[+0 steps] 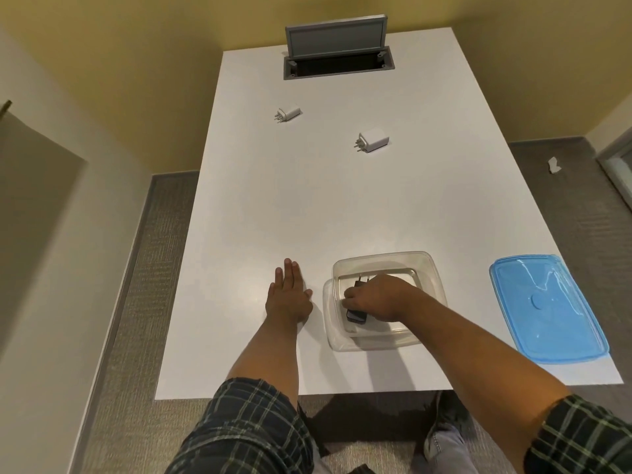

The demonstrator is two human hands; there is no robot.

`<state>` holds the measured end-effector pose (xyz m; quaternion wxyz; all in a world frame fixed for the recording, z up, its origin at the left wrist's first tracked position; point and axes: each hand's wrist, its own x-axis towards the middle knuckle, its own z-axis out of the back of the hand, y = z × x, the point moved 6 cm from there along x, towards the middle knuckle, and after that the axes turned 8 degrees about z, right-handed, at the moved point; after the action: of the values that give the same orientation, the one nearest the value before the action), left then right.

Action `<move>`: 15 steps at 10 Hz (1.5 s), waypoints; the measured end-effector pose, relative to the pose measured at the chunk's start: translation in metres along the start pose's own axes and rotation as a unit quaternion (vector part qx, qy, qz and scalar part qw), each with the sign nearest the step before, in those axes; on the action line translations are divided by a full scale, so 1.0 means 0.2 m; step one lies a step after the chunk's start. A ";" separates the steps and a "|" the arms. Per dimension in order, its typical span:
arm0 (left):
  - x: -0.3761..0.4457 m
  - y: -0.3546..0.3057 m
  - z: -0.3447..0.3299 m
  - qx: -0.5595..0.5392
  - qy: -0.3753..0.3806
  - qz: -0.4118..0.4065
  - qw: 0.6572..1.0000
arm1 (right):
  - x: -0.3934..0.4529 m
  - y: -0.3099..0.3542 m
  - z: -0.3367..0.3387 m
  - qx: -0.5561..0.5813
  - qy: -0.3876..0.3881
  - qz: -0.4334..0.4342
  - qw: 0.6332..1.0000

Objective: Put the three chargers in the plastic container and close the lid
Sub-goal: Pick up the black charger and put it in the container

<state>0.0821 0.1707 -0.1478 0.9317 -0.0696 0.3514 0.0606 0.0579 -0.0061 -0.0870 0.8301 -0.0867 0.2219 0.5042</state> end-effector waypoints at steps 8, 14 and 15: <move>-0.02 -0.02 0.00 0.000 -0.005 -0.001 1.000 | -0.13 -0.07 -0.10 0.252 -0.193 -0.168 0.933; -0.02 -0.01 0.00 0.006 0.002 0.006 1.000 | -0.12 -0.14 -0.24 0.318 -0.136 -0.358 0.867; -0.01 -0.01 0.00 0.007 -0.001 0.005 1.000 | -0.12 -0.14 -0.24 0.317 -0.136 -0.363 0.865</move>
<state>0.0799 0.1688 -0.1462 0.9322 -0.0608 0.3512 0.0627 0.0594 -0.0562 -0.1199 0.9592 0.1764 0.2075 0.0765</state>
